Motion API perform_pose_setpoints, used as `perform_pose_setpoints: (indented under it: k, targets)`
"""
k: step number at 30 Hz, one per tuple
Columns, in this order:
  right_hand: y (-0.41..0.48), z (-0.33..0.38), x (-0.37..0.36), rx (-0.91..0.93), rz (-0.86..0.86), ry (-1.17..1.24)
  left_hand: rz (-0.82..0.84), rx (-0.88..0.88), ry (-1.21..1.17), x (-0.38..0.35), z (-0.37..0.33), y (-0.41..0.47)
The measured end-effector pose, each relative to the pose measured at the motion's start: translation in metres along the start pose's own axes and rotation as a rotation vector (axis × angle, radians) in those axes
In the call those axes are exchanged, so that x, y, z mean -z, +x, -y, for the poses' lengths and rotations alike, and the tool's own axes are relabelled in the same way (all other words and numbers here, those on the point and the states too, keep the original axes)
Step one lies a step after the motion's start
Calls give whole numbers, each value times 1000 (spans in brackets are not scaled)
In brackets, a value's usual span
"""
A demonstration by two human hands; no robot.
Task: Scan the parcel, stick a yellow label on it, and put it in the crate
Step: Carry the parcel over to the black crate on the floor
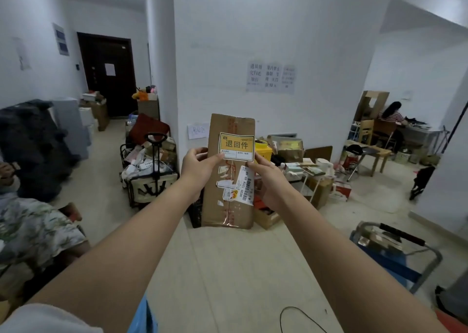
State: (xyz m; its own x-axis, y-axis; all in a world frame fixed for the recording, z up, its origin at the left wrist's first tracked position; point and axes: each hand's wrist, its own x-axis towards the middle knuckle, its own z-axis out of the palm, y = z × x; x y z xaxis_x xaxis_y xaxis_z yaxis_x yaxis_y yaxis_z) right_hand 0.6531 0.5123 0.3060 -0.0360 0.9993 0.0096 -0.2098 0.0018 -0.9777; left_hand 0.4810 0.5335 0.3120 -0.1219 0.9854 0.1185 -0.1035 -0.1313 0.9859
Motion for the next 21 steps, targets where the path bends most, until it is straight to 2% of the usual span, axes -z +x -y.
perform_pose_setpoints:
  k: [9,21]
  targets:
    - [45,-19,24,-55,53,21,-19,37,61,-14,25,34]
    - [164,-2,20,-11,-17,47,70,13,47,-27,19,163]
